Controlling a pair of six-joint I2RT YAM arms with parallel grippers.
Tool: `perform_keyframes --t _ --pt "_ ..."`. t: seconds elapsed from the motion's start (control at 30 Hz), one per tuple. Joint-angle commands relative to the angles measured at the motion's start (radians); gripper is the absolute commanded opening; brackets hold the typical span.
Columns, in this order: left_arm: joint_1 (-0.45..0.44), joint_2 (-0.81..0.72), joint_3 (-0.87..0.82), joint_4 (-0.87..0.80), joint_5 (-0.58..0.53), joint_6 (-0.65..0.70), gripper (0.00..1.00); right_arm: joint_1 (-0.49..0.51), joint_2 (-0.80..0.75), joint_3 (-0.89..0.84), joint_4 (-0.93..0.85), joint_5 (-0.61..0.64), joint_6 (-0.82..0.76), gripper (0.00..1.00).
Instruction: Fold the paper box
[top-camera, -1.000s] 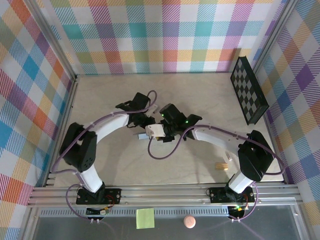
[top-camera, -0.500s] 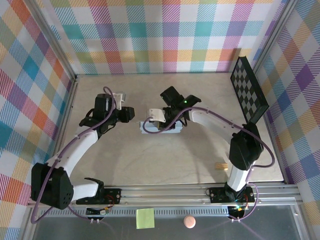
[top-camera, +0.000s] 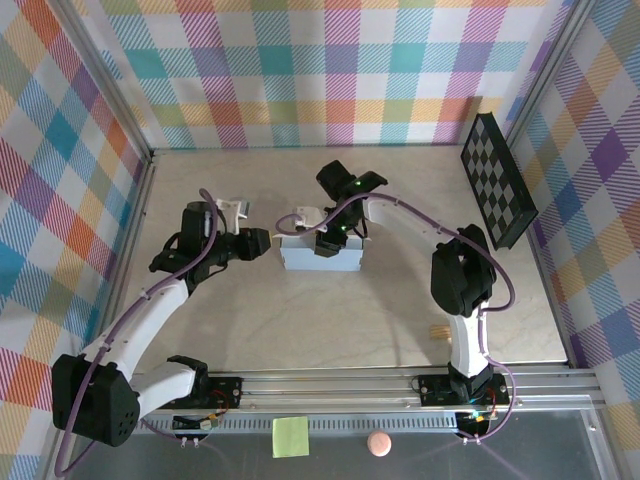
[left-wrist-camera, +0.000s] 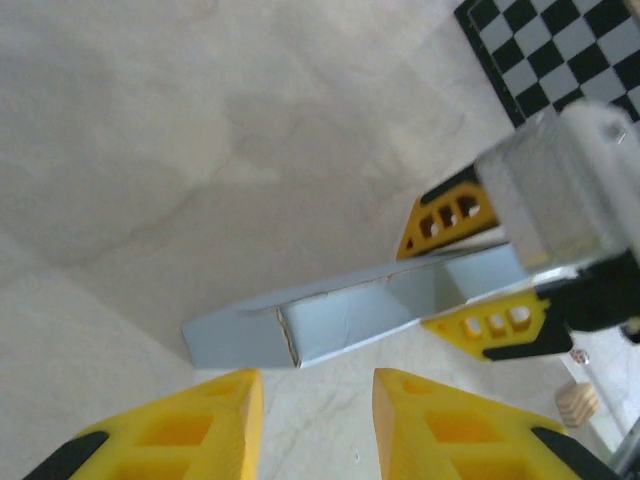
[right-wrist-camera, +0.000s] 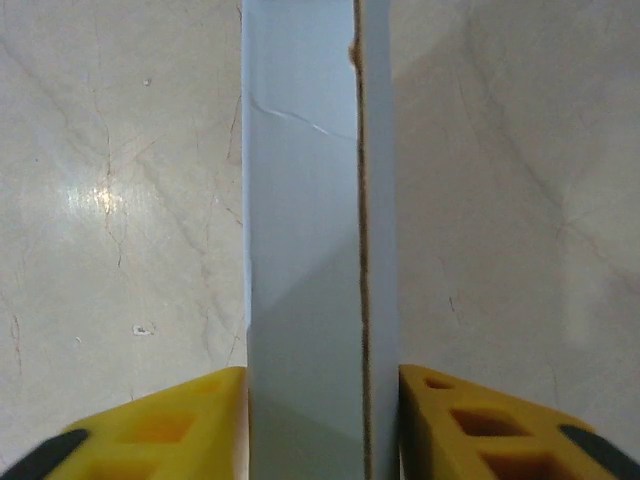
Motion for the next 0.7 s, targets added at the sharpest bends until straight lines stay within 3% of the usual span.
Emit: perform_keyframes --t 0.0,0.27,0.67 --pt "0.010 -0.011 -0.025 -0.016 0.047 -0.030 0.34 -0.005 0.001 0.024 -0.051 -0.041 0.001 0.47" --pt "0.003 0.045 -0.035 0.036 0.093 -0.041 0.36 -0.020 -0.056 -0.004 -0.064 -0.050 0.006 0.60" --pt "-0.027 0.174 0.024 0.059 0.100 -0.028 0.36 -0.097 -0.184 -0.103 -0.050 -0.052 0.007 0.59"
